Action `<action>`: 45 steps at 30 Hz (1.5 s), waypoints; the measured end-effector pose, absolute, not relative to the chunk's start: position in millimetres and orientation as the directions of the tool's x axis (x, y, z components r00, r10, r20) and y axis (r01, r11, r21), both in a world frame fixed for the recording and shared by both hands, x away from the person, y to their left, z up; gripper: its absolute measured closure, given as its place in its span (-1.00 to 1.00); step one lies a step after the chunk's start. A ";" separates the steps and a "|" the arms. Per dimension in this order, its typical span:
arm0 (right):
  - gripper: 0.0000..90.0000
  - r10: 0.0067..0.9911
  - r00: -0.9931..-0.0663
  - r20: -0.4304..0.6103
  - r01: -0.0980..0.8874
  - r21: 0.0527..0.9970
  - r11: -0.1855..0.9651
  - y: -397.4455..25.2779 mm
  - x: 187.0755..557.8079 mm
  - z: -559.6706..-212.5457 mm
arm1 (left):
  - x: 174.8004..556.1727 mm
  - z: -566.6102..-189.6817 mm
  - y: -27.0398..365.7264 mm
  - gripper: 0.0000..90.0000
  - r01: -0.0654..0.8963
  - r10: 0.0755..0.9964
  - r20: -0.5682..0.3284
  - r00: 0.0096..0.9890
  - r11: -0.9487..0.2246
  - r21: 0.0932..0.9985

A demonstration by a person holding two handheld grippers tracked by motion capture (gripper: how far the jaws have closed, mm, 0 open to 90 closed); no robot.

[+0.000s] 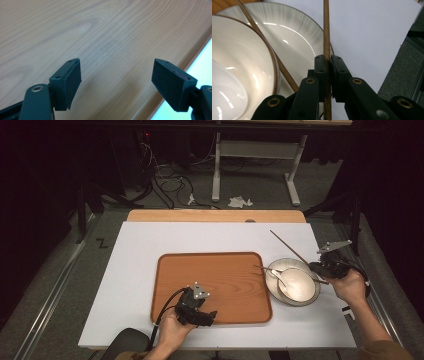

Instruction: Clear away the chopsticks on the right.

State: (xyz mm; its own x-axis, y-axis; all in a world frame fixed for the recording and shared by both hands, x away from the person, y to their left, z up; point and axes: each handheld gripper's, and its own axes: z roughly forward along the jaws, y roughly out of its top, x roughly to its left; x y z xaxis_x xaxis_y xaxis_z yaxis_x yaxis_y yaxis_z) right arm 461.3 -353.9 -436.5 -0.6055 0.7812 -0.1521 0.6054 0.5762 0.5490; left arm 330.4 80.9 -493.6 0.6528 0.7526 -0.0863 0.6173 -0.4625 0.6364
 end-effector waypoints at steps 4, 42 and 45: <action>0.89 0.796 -0.589 -0.139 0.587 0.603 0.540 -355.0 450.0 -421.2 | 330.2 -492.8 81.8 -0.47 0.617 0.754 -0.090 0.651 -0.456 0.641; 0.89 0.694 -0.720 0.007 0.520 0.667 0.534 -240.0 358.5 -418.6 | 328.0 -489.0 83.2 -0.47 0.607 0.752 -0.089 0.653 -0.450 0.655; 0.89 0.689 -0.725 0.014 0.532 0.647 0.546 -229.4 358.8 -428.5 | 328.2 -489.1 83.2 -0.47 0.607 0.750 -0.086 0.656 -0.455 0.652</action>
